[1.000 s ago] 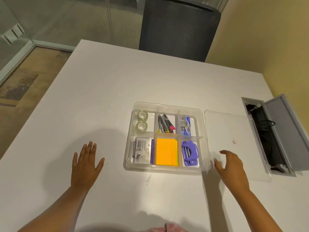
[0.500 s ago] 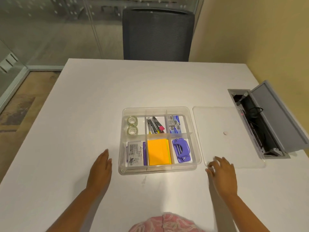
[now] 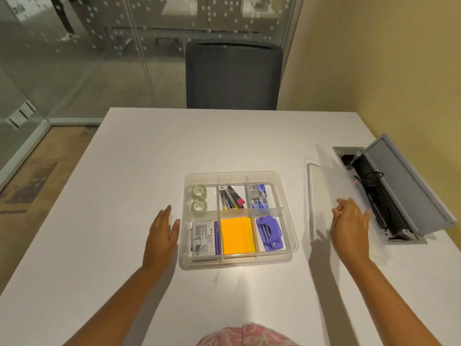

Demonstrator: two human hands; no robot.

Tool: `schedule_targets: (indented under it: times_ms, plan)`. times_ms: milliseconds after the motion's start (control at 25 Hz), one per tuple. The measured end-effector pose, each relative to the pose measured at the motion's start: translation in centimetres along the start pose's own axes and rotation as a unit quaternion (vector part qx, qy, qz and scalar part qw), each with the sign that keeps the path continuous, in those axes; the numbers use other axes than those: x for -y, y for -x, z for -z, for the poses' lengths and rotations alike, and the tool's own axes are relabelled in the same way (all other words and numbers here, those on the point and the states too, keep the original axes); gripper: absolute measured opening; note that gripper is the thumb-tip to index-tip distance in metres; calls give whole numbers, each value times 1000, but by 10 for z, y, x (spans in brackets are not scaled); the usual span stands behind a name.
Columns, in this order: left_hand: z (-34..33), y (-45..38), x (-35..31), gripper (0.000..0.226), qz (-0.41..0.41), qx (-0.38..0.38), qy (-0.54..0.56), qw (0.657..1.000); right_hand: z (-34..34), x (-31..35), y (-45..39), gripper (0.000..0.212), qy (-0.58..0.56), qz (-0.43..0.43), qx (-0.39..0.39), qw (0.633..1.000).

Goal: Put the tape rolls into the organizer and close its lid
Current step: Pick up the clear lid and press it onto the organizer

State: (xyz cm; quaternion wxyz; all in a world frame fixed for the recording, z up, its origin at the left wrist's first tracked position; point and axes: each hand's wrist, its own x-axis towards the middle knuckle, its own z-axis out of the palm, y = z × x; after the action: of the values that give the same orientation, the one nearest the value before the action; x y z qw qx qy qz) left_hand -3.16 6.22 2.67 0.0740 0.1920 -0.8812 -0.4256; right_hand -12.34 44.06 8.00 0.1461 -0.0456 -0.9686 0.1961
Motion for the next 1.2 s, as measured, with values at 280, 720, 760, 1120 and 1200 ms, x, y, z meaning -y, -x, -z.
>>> schedule_targets:
  times_ms: [280, 720, 760, 1120, 1200]
  plan:
    - [-4, -3, -39, 64, -34, 20, 48, 998, 71, 51, -48, 23, -204, -71, -140, 966]
    - [-5, -12, -82, 54, -89, 33, 112, 989, 116, 102, -45, 22, -426, -21, -325, 844]
    - [0, -15, -85, 51, -96, 22, 122, 988, 117, 106, -43, 21, -478, -8, -316, 820]
    - [29, -42, -95, 59, -12, 28, 238, 971, 102, 131, -54, 14, -642, -118, -124, 747]
    - [3, -27, -99, 76, 6, 103, 222, 970, 73, 142, -37, 11, -613, -108, -55, 781]
